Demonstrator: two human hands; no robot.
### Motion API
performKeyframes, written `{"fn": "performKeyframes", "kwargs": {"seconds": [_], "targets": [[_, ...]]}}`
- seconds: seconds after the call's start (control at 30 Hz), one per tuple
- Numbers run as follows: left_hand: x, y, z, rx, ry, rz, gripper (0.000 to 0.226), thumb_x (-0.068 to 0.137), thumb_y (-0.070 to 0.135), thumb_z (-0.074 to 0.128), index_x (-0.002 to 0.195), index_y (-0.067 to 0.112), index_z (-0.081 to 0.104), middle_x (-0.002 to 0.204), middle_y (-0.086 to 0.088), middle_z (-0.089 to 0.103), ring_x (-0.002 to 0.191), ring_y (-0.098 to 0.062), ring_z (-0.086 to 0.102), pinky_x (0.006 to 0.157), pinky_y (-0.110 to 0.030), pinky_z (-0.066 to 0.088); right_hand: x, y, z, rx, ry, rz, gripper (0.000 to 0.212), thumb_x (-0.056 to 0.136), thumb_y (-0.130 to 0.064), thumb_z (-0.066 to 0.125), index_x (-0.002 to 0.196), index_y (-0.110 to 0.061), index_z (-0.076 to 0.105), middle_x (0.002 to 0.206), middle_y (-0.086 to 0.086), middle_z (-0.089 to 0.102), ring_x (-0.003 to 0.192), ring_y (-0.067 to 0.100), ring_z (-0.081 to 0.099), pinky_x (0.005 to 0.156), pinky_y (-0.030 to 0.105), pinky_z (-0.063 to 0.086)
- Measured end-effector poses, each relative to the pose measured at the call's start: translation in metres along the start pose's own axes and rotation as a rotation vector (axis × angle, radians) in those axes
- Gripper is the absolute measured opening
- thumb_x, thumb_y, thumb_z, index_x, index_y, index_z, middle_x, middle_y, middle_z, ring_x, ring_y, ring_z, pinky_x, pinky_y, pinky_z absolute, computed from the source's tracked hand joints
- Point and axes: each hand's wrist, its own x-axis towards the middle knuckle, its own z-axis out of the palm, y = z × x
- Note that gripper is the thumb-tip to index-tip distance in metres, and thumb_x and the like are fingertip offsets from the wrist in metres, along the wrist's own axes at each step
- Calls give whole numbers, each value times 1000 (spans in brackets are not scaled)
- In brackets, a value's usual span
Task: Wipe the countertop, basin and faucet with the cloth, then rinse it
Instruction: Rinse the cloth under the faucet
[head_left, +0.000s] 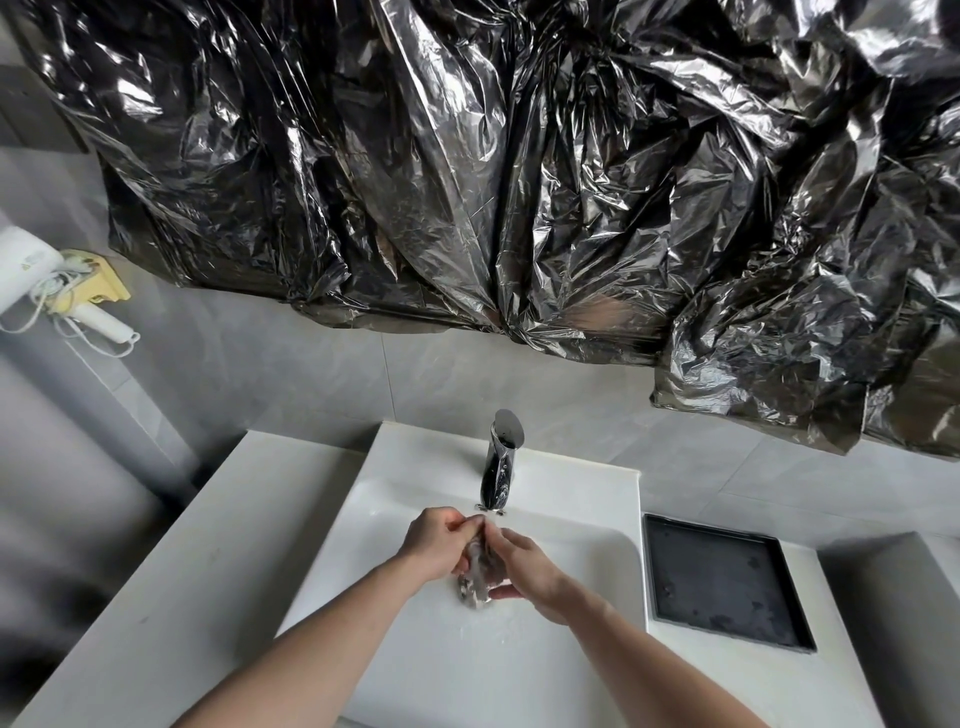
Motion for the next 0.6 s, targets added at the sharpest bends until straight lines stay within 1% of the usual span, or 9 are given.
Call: {"fn": "performKeyframes", "kwargs": {"seconds": [0.07, 0.13, 0.2, 0.27, 0.33, 0.4, 0.47, 0.53, 0.6], "targets": [[3, -5, -1, -34, -17, -16, 33, 93, 40, 66, 75, 13, 66, 71, -9, 72, 57, -23, 69, 61, -37, 63, -1, -5, 3, -15, 49, -36, 53, 109, -52, 34, 75, -18, 57, 62, 2, 58, 50, 10, 51, 60, 25, 46], [3, -5, -1, -54, -26, -29, 24, 97, 35, 61, 89, 15, 70, 89, -12, 74, 71, -28, 73, 64, -38, 64, -1, -7, 5, -39, 125, -82, 57, 111, -40, 33, 64, -15, 52, 49, -4, 50, 41, 7, 41, 49, 20, 36], [1, -3, -1, -126, -61, -25, 18, 100, 30, 57, 109, 19, 68, 105, -8, 71, 80, -26, 72, 62, -31, 61, 3, -3, 4, -29, 177, -124, 56, 112, -29, 32, 67, -6, 57, 49, 3, 56, 40, 12, 45, 46, 23, 34], [-4, 0, -1, -194, -126, -6, 25, 99, 25, 59, 124, 24, 62, 118, 2, 64, 86, -21, 70, 64, -26, 58, 9, 4, 1, -10, 235, -119, 56, 111, -28, 31, 74, -2, 64, 56, 13, 59, 42, 17, 47, 44, 21, 34], [-5, -2, 2, -168, -187, 31, 34, 96, 22, 63, 129, 27, 59, 124, 9, 61, 90, -18, 70, 67, -24, 59, 15, 11, -2, 28, 286, -88, 58, 111, -32, 32, 73, -3, 66, 59, 16, 59, 43, 18, 46, 42, 22, 33], [-4, -7, 7, -110, -237, 78, 33, 92, 20, 67, 124, 31, 63, 119, 7, 66, 81, -18, 71, 64, -25, 58, 18, 17, -5, -3, 282, -49, 60, 111, -36, 32, 79, 1, 67, 59, 15, 63, 43, 18, 49, 41, 22, 33], [-1, -13, 12, -41, -214, 107, 23, 86, 26, 69, 106, 38, 69, 106, 2, 70, 73, -20, 72, 62, -32, 59, 16, 16, -6, -16, 276, -46, 58, 111, -37, 33, 83, -2, 69, 59, 15, 65, 42, 18, 52, 40, 20, 34], [4, -16, 18, 50, -116, 107, 8, 80, 36, 71, 87, 38, 68, 93, 3, 72, 75, -19, 72, 73, -41, 61, 13, 17, -7, -44, 286, -58, 52, 111, -36, 36, 78, -11, 67, 56, 7, 65, 41, 12, 53, 42, 17, 36], [3, -9, 19, 131, 8, 118, 12, 84, 33, 70, 74, 36, 64, 81, 8, 71, 79, -14, 69, 81, -36, 58, 12, 16, -9, -66, 313, -73, 44, 110, -37, 41, 78, -15, 63, 53, -5, 62, 42, 1, 51, 47, 15, 38]]}}
